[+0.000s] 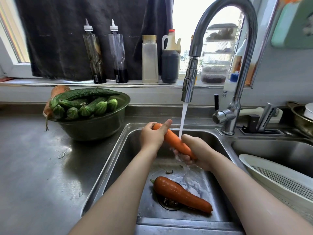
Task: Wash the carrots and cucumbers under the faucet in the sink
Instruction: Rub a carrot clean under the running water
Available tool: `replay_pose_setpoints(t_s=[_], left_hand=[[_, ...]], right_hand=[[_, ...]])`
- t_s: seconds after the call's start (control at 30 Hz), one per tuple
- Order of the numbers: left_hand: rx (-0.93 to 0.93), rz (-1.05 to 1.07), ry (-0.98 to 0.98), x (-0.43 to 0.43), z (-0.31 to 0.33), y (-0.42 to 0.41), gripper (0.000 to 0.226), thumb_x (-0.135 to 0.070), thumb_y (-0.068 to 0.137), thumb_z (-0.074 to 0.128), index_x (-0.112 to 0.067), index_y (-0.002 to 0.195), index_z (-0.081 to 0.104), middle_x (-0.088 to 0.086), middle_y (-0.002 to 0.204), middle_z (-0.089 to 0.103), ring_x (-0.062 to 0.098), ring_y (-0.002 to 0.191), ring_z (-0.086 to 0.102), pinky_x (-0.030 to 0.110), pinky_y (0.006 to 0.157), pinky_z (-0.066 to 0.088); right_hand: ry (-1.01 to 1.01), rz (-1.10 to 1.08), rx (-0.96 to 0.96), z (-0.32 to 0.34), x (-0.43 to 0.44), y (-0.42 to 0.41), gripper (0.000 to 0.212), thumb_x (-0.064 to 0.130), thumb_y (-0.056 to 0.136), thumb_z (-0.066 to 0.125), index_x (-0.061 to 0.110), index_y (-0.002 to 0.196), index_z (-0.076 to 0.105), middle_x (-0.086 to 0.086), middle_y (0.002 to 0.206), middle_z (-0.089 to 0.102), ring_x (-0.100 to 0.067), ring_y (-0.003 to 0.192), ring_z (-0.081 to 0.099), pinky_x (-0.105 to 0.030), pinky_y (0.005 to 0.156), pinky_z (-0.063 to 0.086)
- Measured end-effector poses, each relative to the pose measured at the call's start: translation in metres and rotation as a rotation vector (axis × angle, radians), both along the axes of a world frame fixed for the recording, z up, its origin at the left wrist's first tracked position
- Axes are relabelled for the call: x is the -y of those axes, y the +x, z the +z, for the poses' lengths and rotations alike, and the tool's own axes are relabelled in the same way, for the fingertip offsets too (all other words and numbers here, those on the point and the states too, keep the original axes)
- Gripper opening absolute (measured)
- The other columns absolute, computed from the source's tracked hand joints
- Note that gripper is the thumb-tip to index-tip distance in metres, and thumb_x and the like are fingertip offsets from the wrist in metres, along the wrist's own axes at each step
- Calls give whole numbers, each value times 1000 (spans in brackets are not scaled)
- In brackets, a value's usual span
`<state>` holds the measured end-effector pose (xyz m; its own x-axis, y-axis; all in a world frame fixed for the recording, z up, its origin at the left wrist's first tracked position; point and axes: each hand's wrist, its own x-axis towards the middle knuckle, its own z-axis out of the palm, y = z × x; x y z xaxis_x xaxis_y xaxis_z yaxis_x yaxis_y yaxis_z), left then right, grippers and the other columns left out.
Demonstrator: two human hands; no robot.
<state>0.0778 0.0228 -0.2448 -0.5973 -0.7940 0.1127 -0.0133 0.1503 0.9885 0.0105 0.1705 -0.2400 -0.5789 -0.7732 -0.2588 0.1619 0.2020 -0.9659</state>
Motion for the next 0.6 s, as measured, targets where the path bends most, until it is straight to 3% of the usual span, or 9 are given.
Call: replay_pose_setpoints(t_s=[0.13, 0.2, 0.27, 0.37, 0.47, 0.6], left_hand=[[24, -64, 24, 0, 0, 1, 45, -67, 78, 76, -28, 97, 64, -2, 104, 68, 23, 99, 67, 48, 87, 61], [33, -139, 85, 1, -1, 0, 45, -63, 88, 68, -26, 112, 65, 5, 117, 67, 26, 107, 65, 46, 88, 61], [-8, -258, 254, 1, -2, -1, 38, -48, 101, 58, -24, 131, 58, 11, 131, 59, 31, 116, 61, 47, 92, 59], [-147, -373, 547, 2, -2, -1, 34, -23, 107, 51, -21, 140, 51, 20, 138, 53, 36, 121, 58, 47, 90, 57], [-202, -323, 612, 8, -5, -4, 39, -20, 106, 53, -17, 145, 48, 21, 140, 52, 36, 120, 58, 46, 81, 57], [-211, -191, 627, 21, -5, -2, 41, -29, 103, 60, -18, 141, 50, 16, 129, 57, 31, 110, 59, 48, 71, 57]], right_hand=[[48, -40, -67, -4, 0, -2, 41, 35, 99, 57, -3, 112, 66, -10, 76, 66, -12, 45, 42, -22, 40, 33], [24, -34, -6, -2, -1, -4, 39, 30, 100, 48, -6, 107, 62, -8, 69, 64, -11, 43, 39, -21, 38, 32], [-6, -16, 78, 0, -4, -6, 37, 26, 100, 37, -5, 104, 57, -8, 65, 61, -11, 41, 38, -21, 36, 31], [-13, -18, 148, 2, -7, -8, 37, 23, 102, 35, -5, 114, 55, -15, 78, 66, -13, 42, 43, -23, 37, 37], [-2, -151, 23, -2, -4, -9, 31, 19, 107, 44, -1, 117, 66, -17, 86, 75, -23, 59, 66, -35, 52, 58], [-78, -192, -156, -2, -3, -6, 16, 12, 101, 64, 5, 110, 74, -11, 92, 79, -22, 76, 77, -30, 56, 57]])
